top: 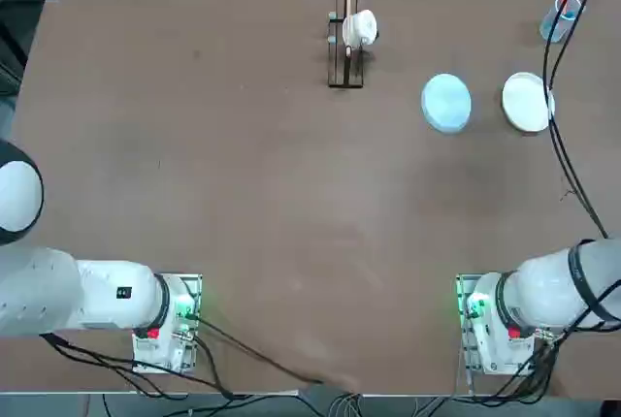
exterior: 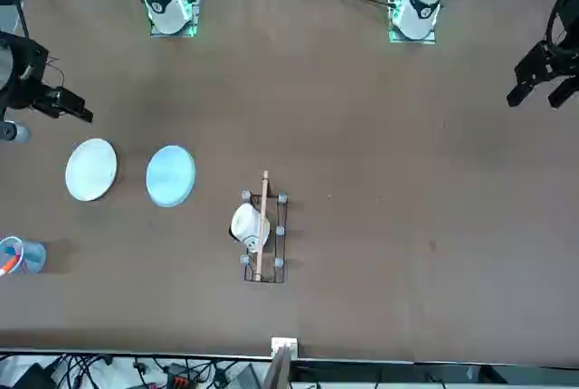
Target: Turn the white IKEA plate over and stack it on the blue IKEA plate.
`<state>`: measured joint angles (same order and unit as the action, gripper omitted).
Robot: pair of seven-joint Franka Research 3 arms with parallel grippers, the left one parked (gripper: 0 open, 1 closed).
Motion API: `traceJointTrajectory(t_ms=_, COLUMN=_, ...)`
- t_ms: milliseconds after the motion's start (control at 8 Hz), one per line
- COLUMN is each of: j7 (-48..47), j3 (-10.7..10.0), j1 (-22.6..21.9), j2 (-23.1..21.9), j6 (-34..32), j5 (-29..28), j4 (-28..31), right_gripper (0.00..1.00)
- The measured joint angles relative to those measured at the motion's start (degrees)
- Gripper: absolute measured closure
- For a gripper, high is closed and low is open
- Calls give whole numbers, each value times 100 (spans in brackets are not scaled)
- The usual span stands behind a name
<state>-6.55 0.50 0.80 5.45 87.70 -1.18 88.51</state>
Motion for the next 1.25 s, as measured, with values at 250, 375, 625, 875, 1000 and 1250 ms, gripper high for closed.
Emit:
traceJointTrajectory(t_ms=250, j7=0, j3=1, j1=0, j2=1, j6=3, j5=32, j4=0, right_gripper=0)
traceJointTrajectory(t_ms=375, j7=0, j3=1, j1=0, j2=16, j6=3, j5=35, j4=0, right_gripper=0)
traceJointTrajectory(t_ms=625, j7=8, j3=-9, j1=11, j2=197, j6=15, j5=116, j4=71, right_gripper=0)
traceJointTrajectory(t_ms=875, j7=248, j3=-54, j1=208, j2=373, j6=755, j5=246, j4=712, right_gripper=0)
traceJointTrajectory(t_ms=1000, j7=405, j3=-68, j1=374, j2=420, j6=1384, j5=259, j4=1248, right_gripper=0)
traceJointTrajectory(t_ms=1250, j7=697, j3=-80, j1=665, j2=485, j6=2792, j5=267, j4=2417, right_gripper=0)
